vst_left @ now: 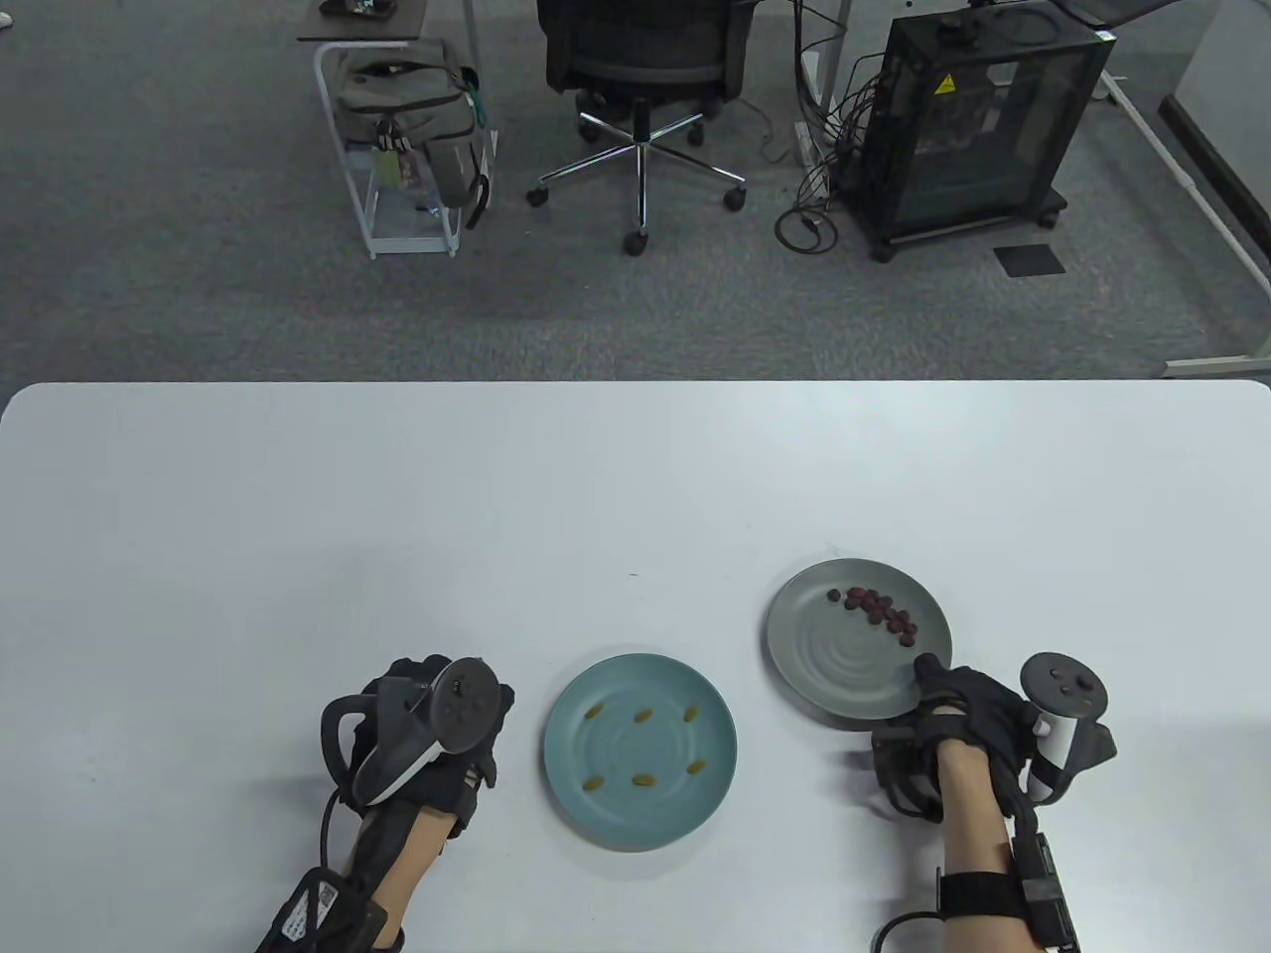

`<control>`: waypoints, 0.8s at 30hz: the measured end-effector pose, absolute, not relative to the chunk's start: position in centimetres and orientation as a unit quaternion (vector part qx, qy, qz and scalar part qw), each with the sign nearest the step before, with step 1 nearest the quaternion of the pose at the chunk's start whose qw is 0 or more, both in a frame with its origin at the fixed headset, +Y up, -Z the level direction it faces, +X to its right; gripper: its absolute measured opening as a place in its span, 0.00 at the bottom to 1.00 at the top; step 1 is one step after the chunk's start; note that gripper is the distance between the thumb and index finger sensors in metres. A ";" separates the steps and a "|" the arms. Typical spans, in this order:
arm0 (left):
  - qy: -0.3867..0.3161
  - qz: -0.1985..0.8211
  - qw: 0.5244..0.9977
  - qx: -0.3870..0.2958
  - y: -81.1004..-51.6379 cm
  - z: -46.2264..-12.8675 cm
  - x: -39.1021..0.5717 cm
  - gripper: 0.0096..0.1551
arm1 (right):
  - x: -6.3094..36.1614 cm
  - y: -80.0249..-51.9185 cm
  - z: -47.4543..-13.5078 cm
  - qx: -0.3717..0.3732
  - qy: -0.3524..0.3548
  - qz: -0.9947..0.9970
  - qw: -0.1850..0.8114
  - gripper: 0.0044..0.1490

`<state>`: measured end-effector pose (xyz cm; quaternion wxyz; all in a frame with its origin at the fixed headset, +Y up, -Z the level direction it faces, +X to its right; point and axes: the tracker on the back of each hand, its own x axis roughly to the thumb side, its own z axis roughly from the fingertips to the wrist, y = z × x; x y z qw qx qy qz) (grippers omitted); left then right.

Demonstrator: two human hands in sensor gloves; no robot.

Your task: Pick raisins with hand pinch into plate

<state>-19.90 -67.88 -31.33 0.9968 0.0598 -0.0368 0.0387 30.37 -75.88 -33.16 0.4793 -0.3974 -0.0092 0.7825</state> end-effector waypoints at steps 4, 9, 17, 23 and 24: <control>-0.038 0.043 0.997 0.058 -68.0 -31.3 -19.9 0.30 | 30.5 -74.9 -33.3 -0.391 -0.023 0.837 0.382 0.30; -0.037 0.044 0.997 0.058 -68.0 -31.2 -19.9 0.30 | 30.4 -74.2 -33.6 -0.397 -0.006 0.874 0.281 0.30; -0.040 0.047 0.996 0.061 -68.0 -31.2 -19.9 0.30 | 29.3 -73.5 -34.2 -0.382 -0.003 0.913 0.142 0.31; -0.033 0.051 0.996 0.068 -67.7 -31.1 -20.3 0.30 | 28.5 -72.7 -34.1 -0.364 -0.008 0.928 0.084 0.34; -0.030 0.051 0.995 0.074 -67.6 -31.1 -20.4 0.30 | 28.4 -72.2 -34.0 -0.358 -0.014 0.931 0.071 0.35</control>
